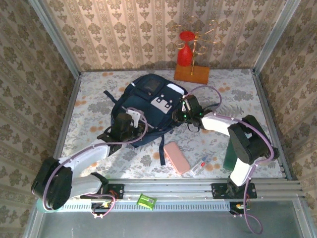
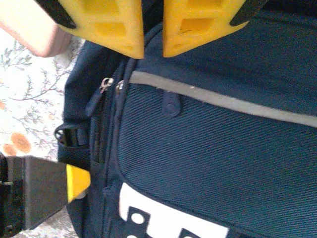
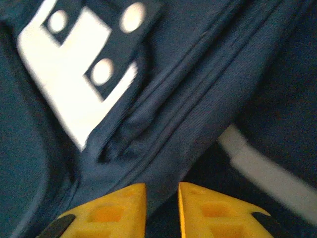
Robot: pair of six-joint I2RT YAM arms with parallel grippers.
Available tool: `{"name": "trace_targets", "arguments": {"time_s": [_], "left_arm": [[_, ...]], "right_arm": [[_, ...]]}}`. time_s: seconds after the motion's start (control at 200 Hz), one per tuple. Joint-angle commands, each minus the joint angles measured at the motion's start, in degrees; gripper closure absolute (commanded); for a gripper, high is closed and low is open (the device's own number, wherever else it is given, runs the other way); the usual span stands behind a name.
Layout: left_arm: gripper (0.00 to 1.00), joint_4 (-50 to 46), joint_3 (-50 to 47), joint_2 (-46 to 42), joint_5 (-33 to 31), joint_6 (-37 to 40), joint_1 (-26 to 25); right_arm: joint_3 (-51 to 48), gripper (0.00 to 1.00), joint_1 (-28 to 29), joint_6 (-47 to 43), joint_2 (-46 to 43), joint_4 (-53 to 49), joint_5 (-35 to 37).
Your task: Pack the student bag
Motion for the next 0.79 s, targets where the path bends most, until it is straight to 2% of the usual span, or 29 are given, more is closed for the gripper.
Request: {"name": "trace_targets", "arguments": {"time_s": [0.0,0.05,0.125,0.325,0.575,0.79], "left_arm": [[0.78,-3.5,1.72,1.93,-0.46,1.93,-0.51],[0.77,-4.59,1.12,2.94,-1.08,1.71,-0.43],[0.76,-5.41,-0.31,4.03,-1.06,0.8,-0.32],[0.81,-8.14,-4.09,3.74,2.81,-3.59,-1.51],[0.83,-6.83,-9.75,3.59,-3.14,-6.31,-1.77],[0.77,-4.29,-10.91,-0.64,-6.4,-8.81,0.98]], "right_arm": [[-1.94,0.66,2.39,-4.02,-4.32,0.45,-2.48],[-2.02,0.61,3.34,-4.55,-4.37,-0.48,-1.29],[-1.97,0.61,4.66,-4.08,-3.27,-2.97,0.83],[-7.11,0.66,9.28,0.77,-0.66,-1.52,1.86],[-10.49,0.74,14.27,8.48,3.17,6.65,0.62],[-10.53,0.76,17.48,13.18,5.46,13.82,-3.96]]}}
